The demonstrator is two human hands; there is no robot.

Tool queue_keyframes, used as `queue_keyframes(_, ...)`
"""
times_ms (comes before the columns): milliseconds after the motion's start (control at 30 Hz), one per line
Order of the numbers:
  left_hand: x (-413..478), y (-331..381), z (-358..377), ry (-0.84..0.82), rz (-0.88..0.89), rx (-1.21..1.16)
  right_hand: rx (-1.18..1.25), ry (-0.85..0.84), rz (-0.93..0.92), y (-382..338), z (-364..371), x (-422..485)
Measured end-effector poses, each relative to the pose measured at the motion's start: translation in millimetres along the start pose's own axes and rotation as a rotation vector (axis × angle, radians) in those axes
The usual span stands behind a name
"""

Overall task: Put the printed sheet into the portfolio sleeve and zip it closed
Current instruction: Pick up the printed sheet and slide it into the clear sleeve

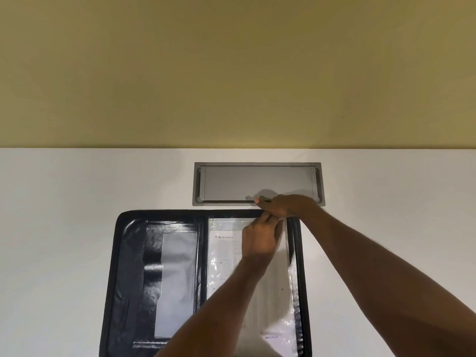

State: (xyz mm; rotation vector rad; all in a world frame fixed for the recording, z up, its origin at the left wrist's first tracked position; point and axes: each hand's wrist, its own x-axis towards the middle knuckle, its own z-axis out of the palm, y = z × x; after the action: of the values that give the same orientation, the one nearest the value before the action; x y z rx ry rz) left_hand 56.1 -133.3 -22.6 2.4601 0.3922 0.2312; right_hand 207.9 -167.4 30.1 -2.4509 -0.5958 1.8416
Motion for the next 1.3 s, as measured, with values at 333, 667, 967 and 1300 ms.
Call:
queue_keyframes(333,-13.2,-106.3,-70.9,-0.166,-0.002,0.256,-0.414,0.196,-0.102,28.8,29.9,-4.3)
queue_keyframes(667,2.0,-127.5,-96.7,-0.362,0.06,0.257,-0.214,0.512,0.055,51.2,68.0,-11.7)
queue_keyframes(967,8.7,-127.2,-97.3,-0.415,0.112,0.167,-0.126,0.52,0.008,53.9,79.4,-15.8)
queue_keyframes(1300,24.7,-122.9,-101.4,-0.511,0.08,0.035,0.112,0.47,0.013,61.6,58.6,-15.4)
